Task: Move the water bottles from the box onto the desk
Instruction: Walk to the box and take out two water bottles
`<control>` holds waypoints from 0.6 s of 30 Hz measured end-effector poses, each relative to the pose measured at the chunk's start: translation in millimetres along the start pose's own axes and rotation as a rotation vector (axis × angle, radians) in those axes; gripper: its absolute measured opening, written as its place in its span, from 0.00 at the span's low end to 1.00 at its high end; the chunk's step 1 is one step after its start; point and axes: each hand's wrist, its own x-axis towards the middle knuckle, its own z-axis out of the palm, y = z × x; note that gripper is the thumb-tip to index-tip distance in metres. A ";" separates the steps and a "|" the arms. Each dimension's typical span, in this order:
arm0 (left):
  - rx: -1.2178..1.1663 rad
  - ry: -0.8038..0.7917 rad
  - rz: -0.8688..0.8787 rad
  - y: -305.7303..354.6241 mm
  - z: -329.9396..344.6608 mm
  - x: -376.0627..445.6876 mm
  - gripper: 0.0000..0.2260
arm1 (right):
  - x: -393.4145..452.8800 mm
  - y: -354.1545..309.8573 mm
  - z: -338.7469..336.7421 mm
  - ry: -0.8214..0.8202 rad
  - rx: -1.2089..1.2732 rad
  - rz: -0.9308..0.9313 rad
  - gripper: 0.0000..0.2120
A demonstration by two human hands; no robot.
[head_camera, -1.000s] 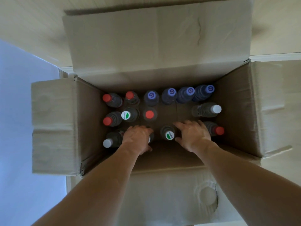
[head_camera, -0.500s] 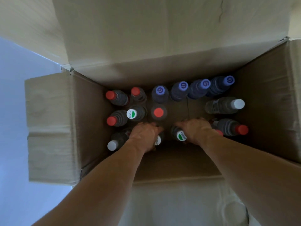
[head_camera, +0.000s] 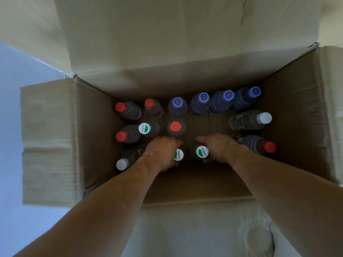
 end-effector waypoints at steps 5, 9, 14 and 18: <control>-0.287 0.026 -0.026 5.2 -33.2 -28.0 0.26 | -35.1 -3.5 -20.2 0.062 0.148 -0.052 0.39; -0.532 0.130 -0.043 6.9 -66.1 -53.7 0.20 | -65.0 -6.5 -39.6 0.123 0.381 -0.080 0.36; -0.843 0.145 -0.045 12.6 -119.6 -84.3 0.17 | -102.2 -11.4 -73.6 0.166 0.734 -0.071 0.29; -1.109 0.095 -0.136 21.8 -157.2 -102.3 0.15 | -130.0 -18.8 -98.5 0.260 0.922 -0.103 0.15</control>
